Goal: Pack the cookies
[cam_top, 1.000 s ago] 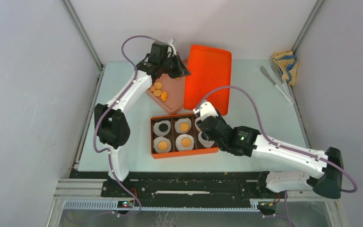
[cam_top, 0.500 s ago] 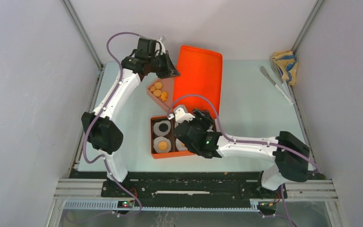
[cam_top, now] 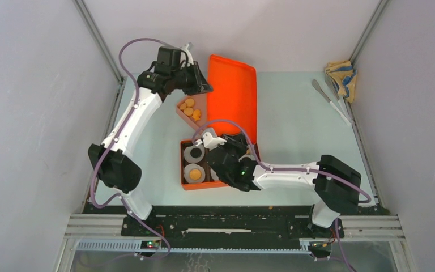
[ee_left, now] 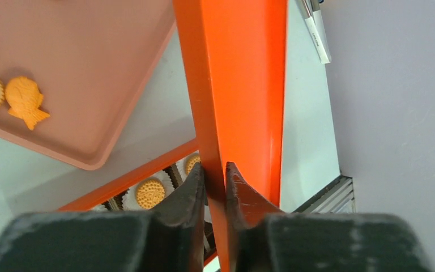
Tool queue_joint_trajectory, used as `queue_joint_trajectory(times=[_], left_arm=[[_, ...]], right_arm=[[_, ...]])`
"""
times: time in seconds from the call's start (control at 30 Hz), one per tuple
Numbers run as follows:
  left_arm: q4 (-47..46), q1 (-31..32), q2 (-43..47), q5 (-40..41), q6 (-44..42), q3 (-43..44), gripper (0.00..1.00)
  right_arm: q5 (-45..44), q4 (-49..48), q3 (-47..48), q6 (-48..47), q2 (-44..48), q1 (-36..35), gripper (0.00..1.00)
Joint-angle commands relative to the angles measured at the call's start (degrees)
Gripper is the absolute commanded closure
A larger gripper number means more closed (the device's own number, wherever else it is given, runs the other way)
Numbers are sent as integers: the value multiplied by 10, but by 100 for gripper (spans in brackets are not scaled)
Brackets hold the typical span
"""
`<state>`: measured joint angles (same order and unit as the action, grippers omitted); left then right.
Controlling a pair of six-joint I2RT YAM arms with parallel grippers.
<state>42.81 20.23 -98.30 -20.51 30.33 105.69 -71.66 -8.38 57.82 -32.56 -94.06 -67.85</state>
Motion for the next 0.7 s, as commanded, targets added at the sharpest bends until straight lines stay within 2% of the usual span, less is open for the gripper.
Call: queue_joint_trajectory(times=[0.0,0.07,0.13,0.2,0.27,0.33,0.43,0.5,0.57,0.63,0.67], left_arm=[[26,2,9,-52,-44,-1,67],[6,2,8,-56,-40,5,42],[-24,2,14,-61,-32,12,28],[-44,0,18,-64,-23,33,21],[-47,-2,22,-62,-19,64,18],[-51,-4,40,-46,-21,80,17],[-74,-4,99,28,-24,54,17],[-105,-3,158,75,-22,0,18],[-150,-4,228,123,-18,-78,24],[-189,-4,297,174,-17,-159,50],[-203,-4,328,198,-17,-192,65]], right_arm=[[-45,-109,17,36,57,18,88],[-39,-97,18,42,70,17,90],[-31,-64,25,64,84,20,91],[-17,-15,36,99,99,27,92],[6,45,50,142,116,41,92],[49,145,75,214,136,58,91],[202,296,121,329,180,111,91],[334,331,132,371,216,163,91],[495,353,133,422,253,246,91],[693,355,132,463,276,350,91],[774,352,131,483,280,395,91]])
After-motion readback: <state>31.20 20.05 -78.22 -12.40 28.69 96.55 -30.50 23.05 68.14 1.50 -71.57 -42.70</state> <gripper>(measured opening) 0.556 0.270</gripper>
